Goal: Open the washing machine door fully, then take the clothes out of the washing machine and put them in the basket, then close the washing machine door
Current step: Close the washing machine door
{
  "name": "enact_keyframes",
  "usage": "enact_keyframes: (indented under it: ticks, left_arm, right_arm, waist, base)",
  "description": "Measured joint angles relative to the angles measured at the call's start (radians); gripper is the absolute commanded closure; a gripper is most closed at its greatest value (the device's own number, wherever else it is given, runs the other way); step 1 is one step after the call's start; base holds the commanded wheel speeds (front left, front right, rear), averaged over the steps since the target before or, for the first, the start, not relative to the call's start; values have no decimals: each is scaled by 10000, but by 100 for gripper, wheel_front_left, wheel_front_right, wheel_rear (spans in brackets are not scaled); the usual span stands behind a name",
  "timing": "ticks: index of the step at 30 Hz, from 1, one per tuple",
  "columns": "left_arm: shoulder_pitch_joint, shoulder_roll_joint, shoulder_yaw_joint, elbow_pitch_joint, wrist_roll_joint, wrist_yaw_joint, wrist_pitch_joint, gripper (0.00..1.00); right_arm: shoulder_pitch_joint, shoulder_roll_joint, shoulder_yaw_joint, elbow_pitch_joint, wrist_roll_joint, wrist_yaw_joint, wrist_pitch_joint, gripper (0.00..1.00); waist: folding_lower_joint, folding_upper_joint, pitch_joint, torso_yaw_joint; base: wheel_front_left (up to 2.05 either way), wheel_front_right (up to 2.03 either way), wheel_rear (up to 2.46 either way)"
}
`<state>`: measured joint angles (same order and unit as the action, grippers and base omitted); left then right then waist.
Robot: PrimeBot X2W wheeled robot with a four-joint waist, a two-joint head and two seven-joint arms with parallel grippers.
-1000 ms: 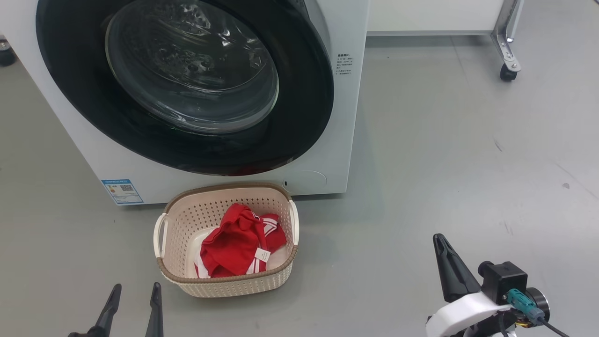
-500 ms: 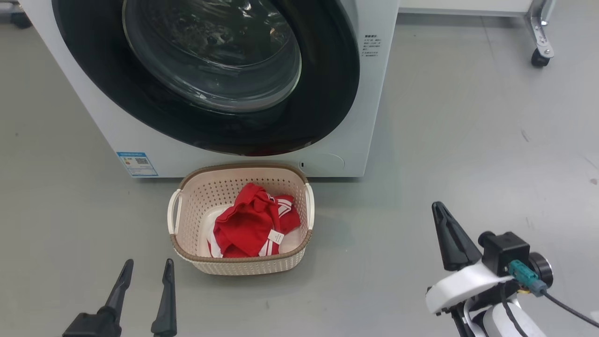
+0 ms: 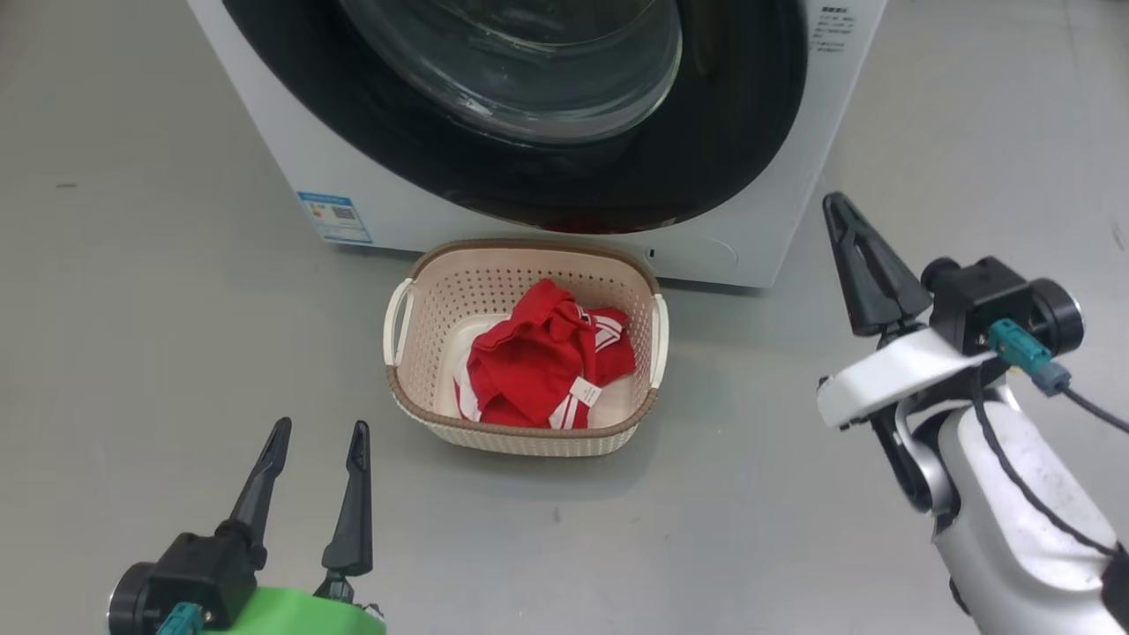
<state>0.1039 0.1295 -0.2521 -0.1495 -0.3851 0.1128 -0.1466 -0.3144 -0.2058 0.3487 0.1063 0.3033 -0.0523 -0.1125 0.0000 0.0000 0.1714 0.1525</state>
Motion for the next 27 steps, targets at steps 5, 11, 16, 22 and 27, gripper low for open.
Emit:
enact_keyframes:
  ticks: [5, 11, 16, 22, 27]
  left_arm:
    - [-303, -136, -86, -25, 0, -52, -48, 0]
    - [-758, -240, -100, 88, -6, -142, -219, 0]
    - [-952, -284, -127, 203, -15, -215, -238, 0]
    - [-1205, -426, -341, 353, -15, -305, -322, 0]
    - [-1383, -470, -414, 449, -17, -357, -408, 0]
  right_arm:
    - [-1064, -199, -81, 270, -69, 146, 257, 100]
    - [-2416, -416, -109, 805, -174, 428, 560, 100]
    - [-3388, -420, -153, 1214, -174, 543, 765, 100]
    - [-4092, -435, -359, 1797, -138, 681, 984, 100]
    - [-4585, -579, -593, 2307, -132, 683, 1074, 100]
  waist:
    - [0, 0, 396, 499]
    - [0, 0, 896, 1127]
    - [0, 0, 1194, 1429]
    - [0, 0, 1472, 1681]
    - [0, 0, 1687, 1850]
  base:
    - [0, 0, 0]
    - [0, 0, 0]
    - [0, 0, 0]
    - [0, 0, 0]
    - [0, 0, 0]
